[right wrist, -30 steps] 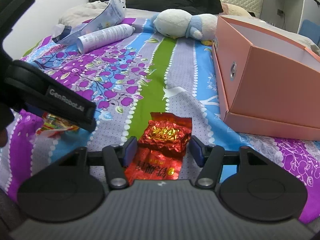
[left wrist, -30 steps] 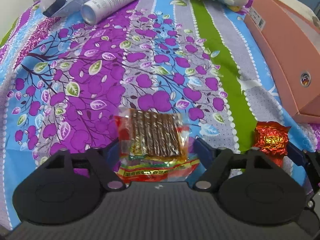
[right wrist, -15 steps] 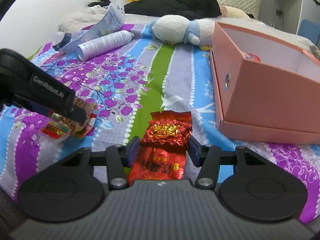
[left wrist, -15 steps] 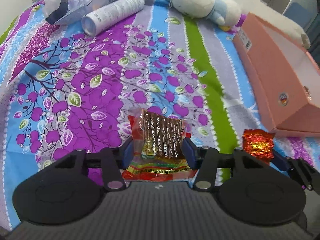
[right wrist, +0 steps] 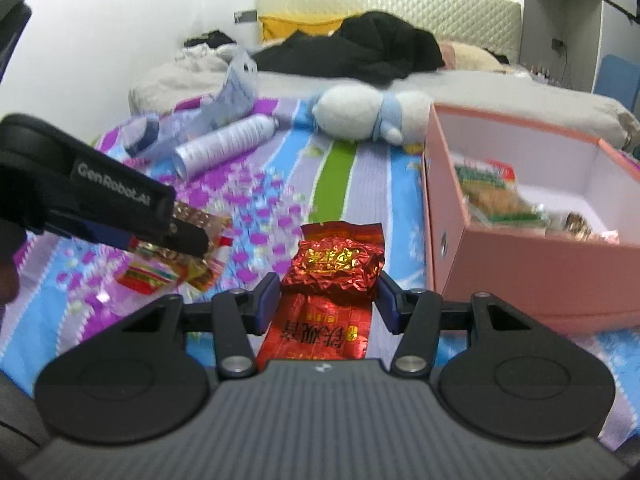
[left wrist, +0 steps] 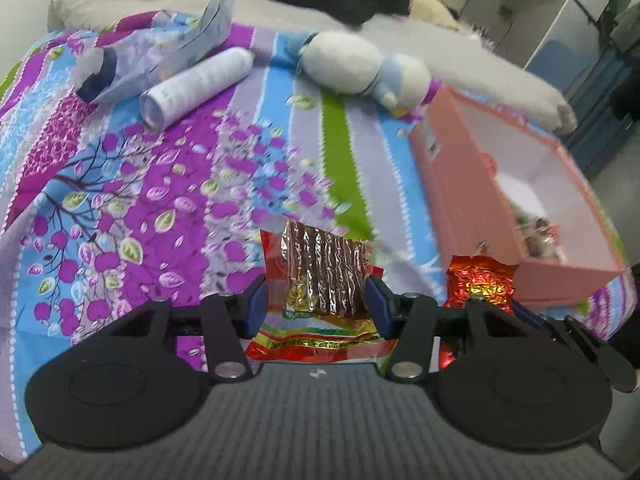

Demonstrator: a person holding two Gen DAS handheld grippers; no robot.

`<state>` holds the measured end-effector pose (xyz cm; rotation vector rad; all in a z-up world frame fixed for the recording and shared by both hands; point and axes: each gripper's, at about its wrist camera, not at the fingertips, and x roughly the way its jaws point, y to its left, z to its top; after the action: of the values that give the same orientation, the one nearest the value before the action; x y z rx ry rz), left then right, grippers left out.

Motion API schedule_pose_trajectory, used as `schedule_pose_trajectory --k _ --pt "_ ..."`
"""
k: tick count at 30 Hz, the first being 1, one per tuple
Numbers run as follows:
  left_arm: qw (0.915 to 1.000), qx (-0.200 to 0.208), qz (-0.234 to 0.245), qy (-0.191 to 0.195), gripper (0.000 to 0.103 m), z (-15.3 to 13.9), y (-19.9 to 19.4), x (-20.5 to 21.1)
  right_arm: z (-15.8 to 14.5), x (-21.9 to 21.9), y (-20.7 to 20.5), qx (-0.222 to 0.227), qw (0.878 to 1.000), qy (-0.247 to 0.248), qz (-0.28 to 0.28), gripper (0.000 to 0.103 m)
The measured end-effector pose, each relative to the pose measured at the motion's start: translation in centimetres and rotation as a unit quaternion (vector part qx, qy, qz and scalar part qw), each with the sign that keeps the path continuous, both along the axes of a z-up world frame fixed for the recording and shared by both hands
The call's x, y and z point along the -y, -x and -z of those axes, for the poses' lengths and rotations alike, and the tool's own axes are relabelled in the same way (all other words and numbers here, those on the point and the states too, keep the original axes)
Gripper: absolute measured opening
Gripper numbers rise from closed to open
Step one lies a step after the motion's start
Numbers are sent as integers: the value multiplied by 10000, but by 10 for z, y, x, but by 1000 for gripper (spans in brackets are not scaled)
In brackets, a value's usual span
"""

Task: Organize snacks
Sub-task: 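Carry both held packets over the pink box, then lower both packets into the pink box and open both tools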

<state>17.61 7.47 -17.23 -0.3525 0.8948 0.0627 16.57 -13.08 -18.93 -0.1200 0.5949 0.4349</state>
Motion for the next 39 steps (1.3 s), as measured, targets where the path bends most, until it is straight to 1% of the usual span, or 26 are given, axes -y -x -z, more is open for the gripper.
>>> schedule_pose_trajectory --k 6,13,18,23,26,27,30,32,34,39 --pt "9990 387 63 196 57 -36 -2 11 -33 15 1 222 9994 -203 169 54" --pt "9957 731 456 334 57 -66 -19 42 -63 50 -4 502 9964 -339 590 54" --pt "9913 930 838 401 57 -82 -39 75 -78 81 -13 668 9927 -362 935 54" --pt "9868 1087 1126 426 57 -93 -63 109 -83 109 -32 726 9893 -302 1229 54" --pt "9851 1082 1254 458 56 -96 -79 127 -84 125 -46 679 9873 -349 1390 54" --pt "9848 1072 1290 448 51 -95 -85 132 -84 130 -48 667 9869 -358 1428 54" --pt "9842 1005 1385 455 49 -92 -104 145 -81 142 -59 592 9858 -378 1524 54" --pt "9847 877 1447 417 46 -84 -121 155 -77 147 -71 524 9856 -394 1561 54" --pt "9853 736 1471 458 45 -75 -136 162 -69 153 -86 395 9849 -419 1635 54" --pt "9862 454 1549 368 45 -52 -172 177 -47 168 -122 28 9835 -400 1762 54"
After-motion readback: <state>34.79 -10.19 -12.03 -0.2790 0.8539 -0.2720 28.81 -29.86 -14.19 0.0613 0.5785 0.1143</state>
